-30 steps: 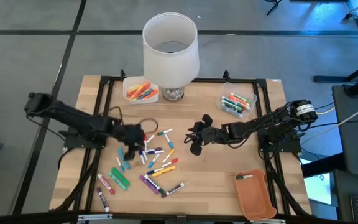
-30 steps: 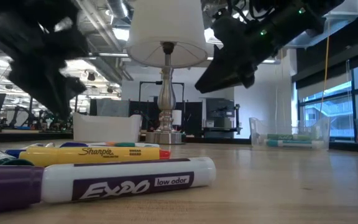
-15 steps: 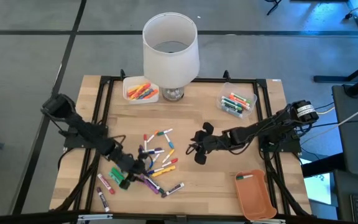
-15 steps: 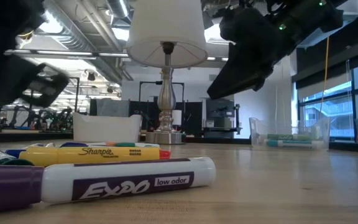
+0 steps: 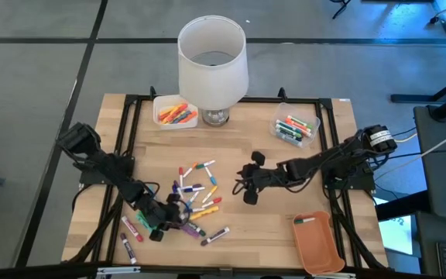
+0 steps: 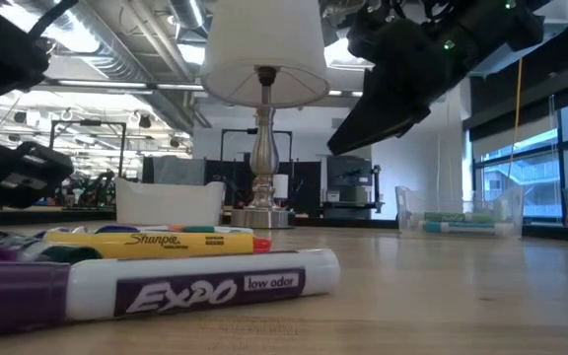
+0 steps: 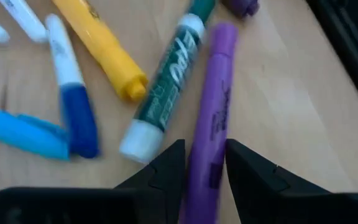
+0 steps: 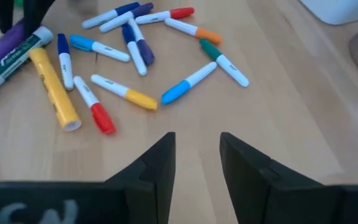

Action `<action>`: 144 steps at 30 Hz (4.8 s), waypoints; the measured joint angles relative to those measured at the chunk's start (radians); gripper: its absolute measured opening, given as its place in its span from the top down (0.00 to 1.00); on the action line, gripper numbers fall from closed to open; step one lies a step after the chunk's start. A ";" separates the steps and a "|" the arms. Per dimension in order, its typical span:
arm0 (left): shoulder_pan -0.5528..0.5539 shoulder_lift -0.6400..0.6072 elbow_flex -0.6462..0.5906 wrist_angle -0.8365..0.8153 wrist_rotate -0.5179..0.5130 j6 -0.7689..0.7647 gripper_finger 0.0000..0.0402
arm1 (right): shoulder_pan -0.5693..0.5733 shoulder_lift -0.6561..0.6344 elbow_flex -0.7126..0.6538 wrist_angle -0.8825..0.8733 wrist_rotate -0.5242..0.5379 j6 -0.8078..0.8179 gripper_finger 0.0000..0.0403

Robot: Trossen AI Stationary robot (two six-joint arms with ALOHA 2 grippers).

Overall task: Pick & Place Markers
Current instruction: Put the purple highlighter into the white bin, then put the thick purple dry erase marker into the transparent bin

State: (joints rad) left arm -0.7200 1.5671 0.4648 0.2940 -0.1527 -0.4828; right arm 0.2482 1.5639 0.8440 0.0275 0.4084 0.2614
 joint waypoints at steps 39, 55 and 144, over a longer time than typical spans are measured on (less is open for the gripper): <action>0.566 -0.413 0.046 -0.711 -0.886 0.410 0.82 | 0.013 0.000 0.000 -0.123 0.073 0.167 0.69; 1.001 -0.413 0.046 -0.558 -0.750 0.596 0.76 | 0.011 0.000 0.000 -0.131 0.099 0.149 0.69; 0.175 -0.012 0.046 -0.184 -0.523 -0.291 0.73 | 0.039 0.083 0.380 -0.970 0.206 -0.139 0.84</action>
State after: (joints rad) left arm -0.5449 1.5553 0.5106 0.1099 -0.6760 -0.7738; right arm 0.2875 1.6473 1.2244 -0.9426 0.6142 0.1220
